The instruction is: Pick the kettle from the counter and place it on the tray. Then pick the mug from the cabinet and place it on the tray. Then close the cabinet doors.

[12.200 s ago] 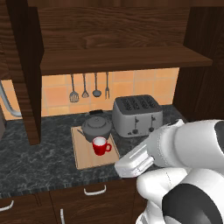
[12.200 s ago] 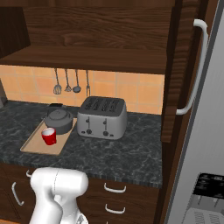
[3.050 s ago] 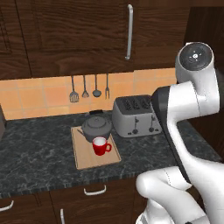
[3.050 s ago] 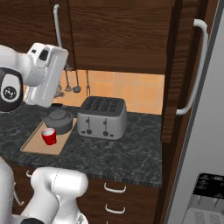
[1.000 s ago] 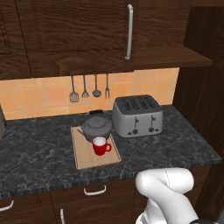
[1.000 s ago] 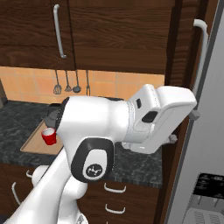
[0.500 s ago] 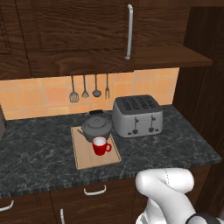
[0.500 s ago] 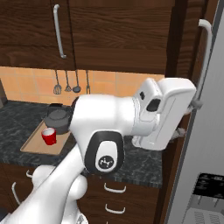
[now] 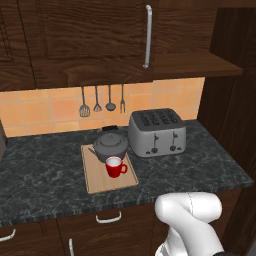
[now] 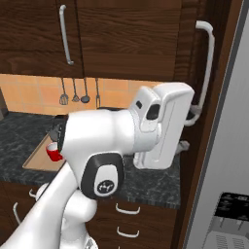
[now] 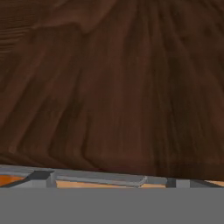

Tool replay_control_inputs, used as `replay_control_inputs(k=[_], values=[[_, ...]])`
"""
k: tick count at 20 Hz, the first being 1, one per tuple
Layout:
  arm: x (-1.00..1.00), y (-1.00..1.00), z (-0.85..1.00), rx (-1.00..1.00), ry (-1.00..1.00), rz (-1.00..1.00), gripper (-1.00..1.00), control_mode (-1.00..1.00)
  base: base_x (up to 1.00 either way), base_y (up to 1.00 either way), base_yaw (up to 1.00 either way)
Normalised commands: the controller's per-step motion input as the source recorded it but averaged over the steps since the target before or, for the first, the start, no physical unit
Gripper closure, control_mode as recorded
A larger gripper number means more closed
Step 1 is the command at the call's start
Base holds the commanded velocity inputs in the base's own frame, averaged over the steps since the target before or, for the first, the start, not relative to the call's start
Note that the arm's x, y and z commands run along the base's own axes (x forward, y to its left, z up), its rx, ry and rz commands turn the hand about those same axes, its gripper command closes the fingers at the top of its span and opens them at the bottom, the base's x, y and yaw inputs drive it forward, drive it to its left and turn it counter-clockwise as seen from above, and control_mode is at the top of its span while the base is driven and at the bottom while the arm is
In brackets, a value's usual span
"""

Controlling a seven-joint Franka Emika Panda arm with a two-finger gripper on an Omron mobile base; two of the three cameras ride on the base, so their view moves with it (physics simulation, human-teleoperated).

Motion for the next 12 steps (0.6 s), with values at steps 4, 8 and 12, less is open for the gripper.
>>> replay_control_inputs(k=[4,8,12], values=[[0.6,0.62,0.0,-0.02,0.04,0.27,-1.0,-1.0,0.0,0.0,0.0],[0.66,0.62,0.0,-0.04,0.03,0.25,-1.0,-1.0,0.0,0.0,0.0],[0.69,0.63,0.0,-0.08,0.04,0.23,-1.0,-1.0,0.0,0.0,0.0]])
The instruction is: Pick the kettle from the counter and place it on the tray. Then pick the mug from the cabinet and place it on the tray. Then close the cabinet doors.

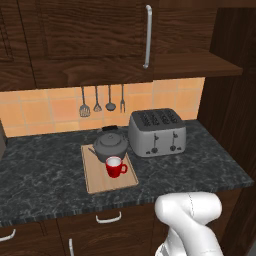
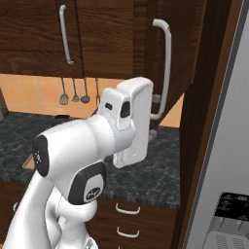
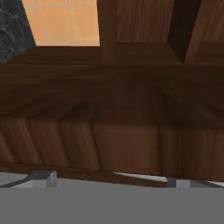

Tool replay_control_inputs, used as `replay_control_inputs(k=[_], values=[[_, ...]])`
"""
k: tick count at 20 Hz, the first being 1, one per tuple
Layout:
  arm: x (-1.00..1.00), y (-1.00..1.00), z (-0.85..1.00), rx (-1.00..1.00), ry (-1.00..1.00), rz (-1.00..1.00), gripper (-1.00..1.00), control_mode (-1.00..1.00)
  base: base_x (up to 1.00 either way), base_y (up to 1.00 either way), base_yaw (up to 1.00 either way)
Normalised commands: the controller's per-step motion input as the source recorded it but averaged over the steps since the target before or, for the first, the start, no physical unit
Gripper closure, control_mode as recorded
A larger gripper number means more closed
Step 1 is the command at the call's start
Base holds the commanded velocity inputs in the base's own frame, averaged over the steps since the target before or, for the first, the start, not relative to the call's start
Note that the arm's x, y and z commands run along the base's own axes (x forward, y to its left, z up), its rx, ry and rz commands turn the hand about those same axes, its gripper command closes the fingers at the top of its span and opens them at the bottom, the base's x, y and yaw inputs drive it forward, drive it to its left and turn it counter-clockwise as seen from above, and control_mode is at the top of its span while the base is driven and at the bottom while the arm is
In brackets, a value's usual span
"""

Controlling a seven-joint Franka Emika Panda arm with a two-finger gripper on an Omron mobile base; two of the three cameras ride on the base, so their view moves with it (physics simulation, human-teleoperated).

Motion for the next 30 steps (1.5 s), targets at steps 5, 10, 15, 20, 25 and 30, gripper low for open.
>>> replay_control_inputs(k=[5,10,15,20,25,30], values=[[0.78,0.62,-0.04,-0.15,0.02,0.17,-1.0,-1.0,0.0,0.0,0.0],[0.83,0.62,-0.09,-0.19,0.03,0.13,-1.0,-1.0,0.0,0.0,0.0],[0.88,0.64,-0.11,-0.17,0.0,0.1,-1.0,-1.0,0.0,0.0,0.0],[0.89,0.64,-0.19,-0.12,0.0,0.12,-1.0,-1.0,0.0,0.0,0.0],[0.95,0.63,-0.25,-0.05,0.0,0.12,-1.0,-1.0,0.0,0.0,0.0],[1.0,0.55,-0.24,0.0,0.0,0.07,-1.0,-1.0,0.0,0.0,0.0]])
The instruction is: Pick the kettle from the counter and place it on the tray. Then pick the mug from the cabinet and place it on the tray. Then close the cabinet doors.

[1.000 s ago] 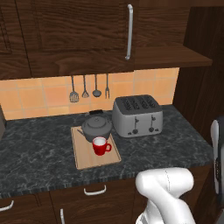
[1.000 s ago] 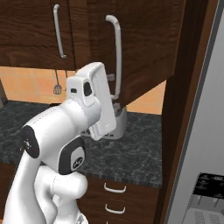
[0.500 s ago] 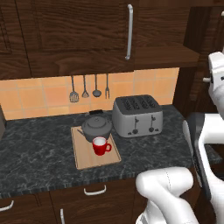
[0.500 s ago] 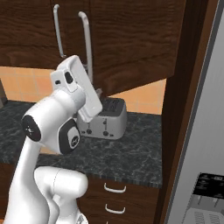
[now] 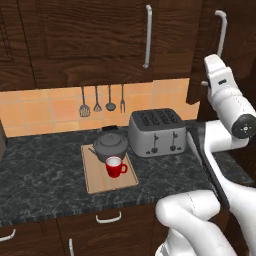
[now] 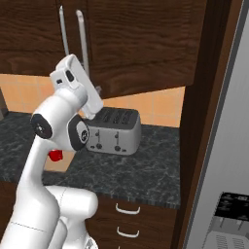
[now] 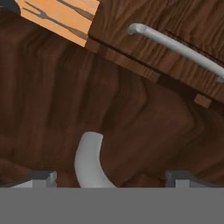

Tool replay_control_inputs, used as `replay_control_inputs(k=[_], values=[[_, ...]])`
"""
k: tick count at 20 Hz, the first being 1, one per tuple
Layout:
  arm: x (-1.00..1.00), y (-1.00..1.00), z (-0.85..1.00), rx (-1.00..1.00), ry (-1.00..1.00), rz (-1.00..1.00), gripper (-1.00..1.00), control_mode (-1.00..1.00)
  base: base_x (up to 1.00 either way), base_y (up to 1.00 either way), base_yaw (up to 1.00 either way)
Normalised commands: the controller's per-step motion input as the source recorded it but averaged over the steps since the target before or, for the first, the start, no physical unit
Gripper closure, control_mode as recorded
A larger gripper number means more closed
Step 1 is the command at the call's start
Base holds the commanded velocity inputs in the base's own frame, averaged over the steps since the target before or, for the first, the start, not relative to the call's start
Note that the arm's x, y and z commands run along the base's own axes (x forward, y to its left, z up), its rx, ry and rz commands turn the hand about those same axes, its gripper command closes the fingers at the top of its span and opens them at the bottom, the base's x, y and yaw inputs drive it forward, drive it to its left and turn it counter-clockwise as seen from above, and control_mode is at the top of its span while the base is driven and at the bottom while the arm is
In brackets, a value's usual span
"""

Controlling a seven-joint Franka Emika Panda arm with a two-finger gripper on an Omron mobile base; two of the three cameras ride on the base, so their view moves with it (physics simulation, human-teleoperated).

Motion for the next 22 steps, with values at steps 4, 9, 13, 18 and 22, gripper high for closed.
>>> replay_control_inputs(k=[4,9,13,18,22], values=[[1.0,0.45,-0.22,0.0,0.0,0.04,-1.0,-1.0,0.0,0.0,0.0],[1.0,0.28,-0.22,0.0,0.03,0.02,-1.0,-1.0,0.0,0.0,0.0],[1.0,0.14,-0.2,-0.01,0.06,0.0,-1.0,-1.0,0.0,0.0,0.0],[1.0,0.04,-0.19,-0.04,0.08,0.0,-1.0,-1.0,0.0,0.0,0.0],[0.76,0.0,-0.15,-0.1,0.01,0.0,-1.0,-1.0,0.0,0.0,0.0]])
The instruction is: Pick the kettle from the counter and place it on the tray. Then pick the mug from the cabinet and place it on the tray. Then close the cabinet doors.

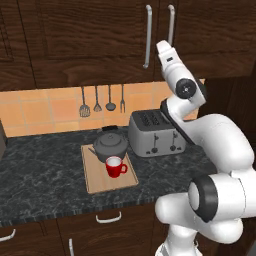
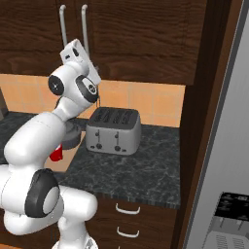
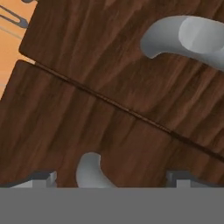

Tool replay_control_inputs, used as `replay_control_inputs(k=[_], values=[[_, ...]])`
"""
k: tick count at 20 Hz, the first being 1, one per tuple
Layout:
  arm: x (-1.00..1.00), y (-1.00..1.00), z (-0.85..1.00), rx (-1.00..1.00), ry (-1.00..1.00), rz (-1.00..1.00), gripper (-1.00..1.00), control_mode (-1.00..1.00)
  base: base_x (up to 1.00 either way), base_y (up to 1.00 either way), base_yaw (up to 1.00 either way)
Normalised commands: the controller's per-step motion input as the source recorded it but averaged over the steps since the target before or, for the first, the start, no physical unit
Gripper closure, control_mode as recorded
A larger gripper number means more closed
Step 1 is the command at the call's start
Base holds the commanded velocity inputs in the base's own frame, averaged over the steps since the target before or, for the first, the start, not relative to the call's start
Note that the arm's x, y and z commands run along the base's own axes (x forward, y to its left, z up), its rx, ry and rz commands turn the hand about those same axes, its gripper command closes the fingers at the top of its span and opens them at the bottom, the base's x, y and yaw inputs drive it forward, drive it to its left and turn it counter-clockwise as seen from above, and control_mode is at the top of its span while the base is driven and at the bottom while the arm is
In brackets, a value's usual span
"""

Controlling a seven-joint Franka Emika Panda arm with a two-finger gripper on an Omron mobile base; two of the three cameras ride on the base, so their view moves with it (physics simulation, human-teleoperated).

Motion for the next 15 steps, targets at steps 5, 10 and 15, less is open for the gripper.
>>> replay_control_inputs(k=[5,10,15], values=[[0.79,0.0,-0.37,-0.14,0.09,0.0,-1.0,-1.0,0.0,0.0,0.0],[0.84,0.0,-0.33,-0.11,0.15,0.0,-1.0,-1.0,0.0,0.0,0.0],[0.7,0.0,-0.29,-0.11,0.14,0.0,-1.0,-1.0,0.0,0.0,0.0]])
